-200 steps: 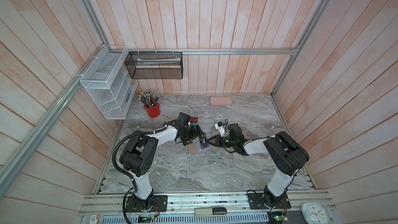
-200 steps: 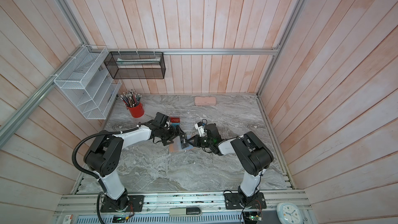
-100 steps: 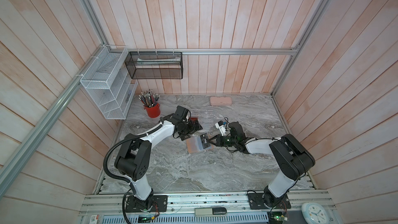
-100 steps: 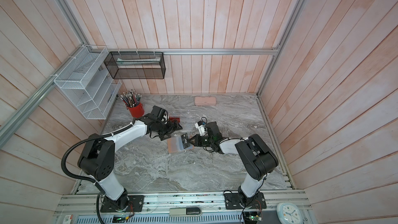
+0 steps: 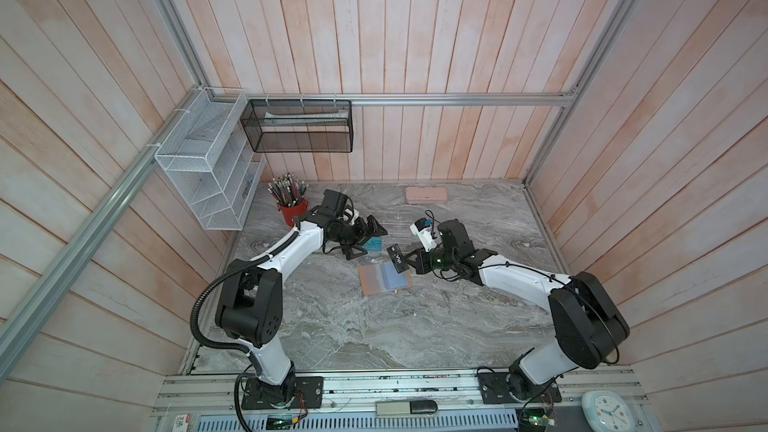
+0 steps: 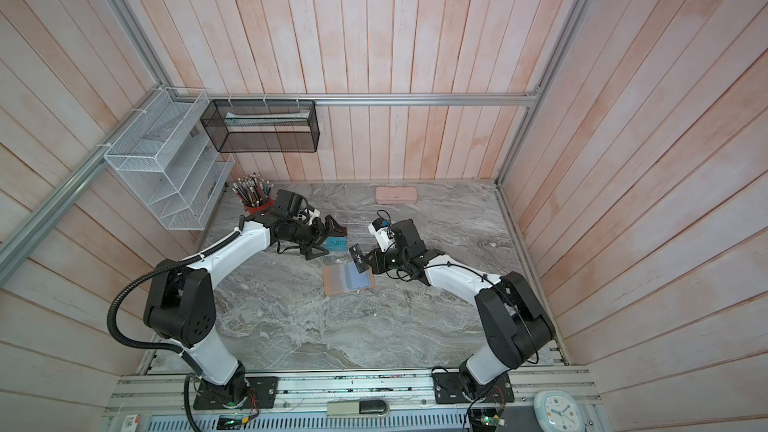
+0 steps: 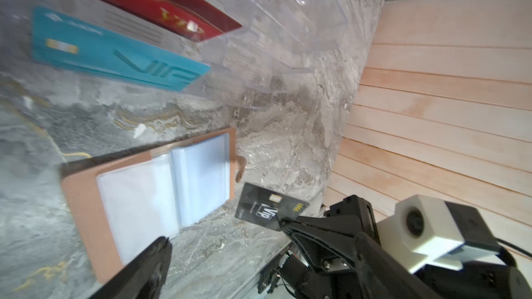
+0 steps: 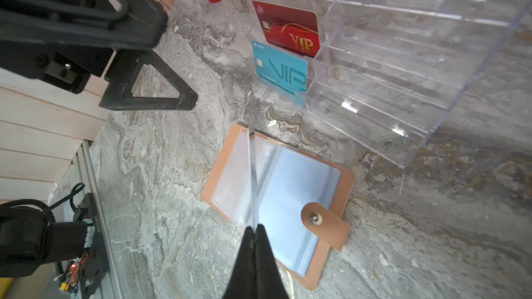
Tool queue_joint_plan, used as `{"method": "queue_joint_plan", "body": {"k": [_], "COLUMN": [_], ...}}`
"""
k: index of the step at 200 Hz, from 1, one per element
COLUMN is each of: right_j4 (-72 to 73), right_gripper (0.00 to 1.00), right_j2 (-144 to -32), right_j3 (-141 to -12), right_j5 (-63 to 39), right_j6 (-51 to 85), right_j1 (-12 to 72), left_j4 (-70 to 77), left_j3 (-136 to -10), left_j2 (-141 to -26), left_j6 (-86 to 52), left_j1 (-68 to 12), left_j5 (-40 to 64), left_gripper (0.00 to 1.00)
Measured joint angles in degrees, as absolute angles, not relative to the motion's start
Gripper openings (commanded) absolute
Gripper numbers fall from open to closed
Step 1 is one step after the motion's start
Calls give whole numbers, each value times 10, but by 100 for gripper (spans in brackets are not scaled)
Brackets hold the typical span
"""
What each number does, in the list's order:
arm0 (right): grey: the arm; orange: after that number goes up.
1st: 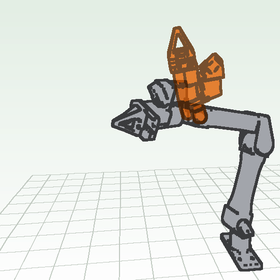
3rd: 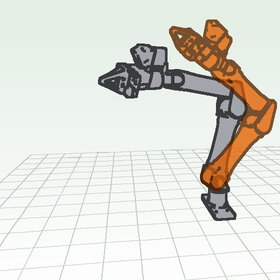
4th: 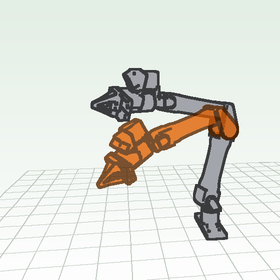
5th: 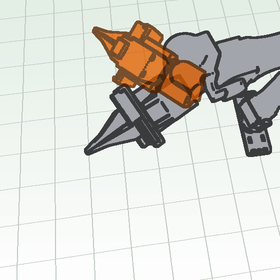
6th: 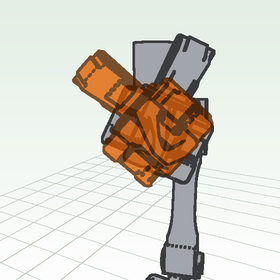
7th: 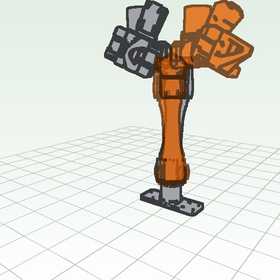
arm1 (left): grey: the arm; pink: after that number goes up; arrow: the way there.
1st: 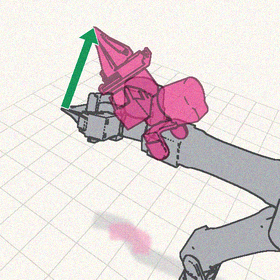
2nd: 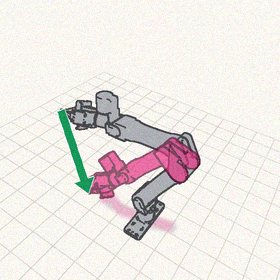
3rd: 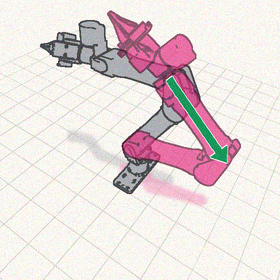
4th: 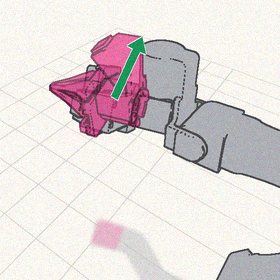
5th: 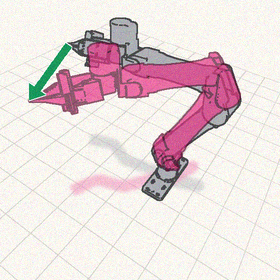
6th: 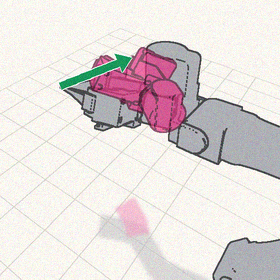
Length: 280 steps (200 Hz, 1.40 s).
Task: Take the credit cards out of the card holder
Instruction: Take out the credit card from the card slot.
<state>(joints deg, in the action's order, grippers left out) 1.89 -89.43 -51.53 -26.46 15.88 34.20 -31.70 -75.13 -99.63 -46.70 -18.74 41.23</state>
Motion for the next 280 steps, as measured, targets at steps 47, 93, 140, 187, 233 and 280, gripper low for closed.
{"method": "queue_joint_plan", "body": {"k": [47, 93, 140, 187, 233, 280], "right_j4": [-34, -49, -58, -60, -56, -47], "right_gripper": [0, 0, 0, 0, 0, 0], "right_j2": [-877, -867, -867, -852, -844, -844], "right_j3": [-524, -539, -553, -553, -548, -539], "right_j5": [-195, -112, -47, -4, 33, 66], "right_j6": [92, 48, 8, -25, -47, -64], "right_j1": [386, 430, 459, 483, 502, 524], "left_j4": [-269, -228, -199, -181, -182, -171], "left_j3": [-717, -660, -658, -645, -644, -643], "left_j2": [-996, -998, -999, -1003, -1022, -1025], "left_j6": [-519, -572, -600, -620, -620, -629], "left_j1": [-163, -162, -160, -157, -157, -157], "left_j5": [515, 580, 610, 628, 634, 641], "left_gripper": [97, 97, 95, 84, 73, 57]}}
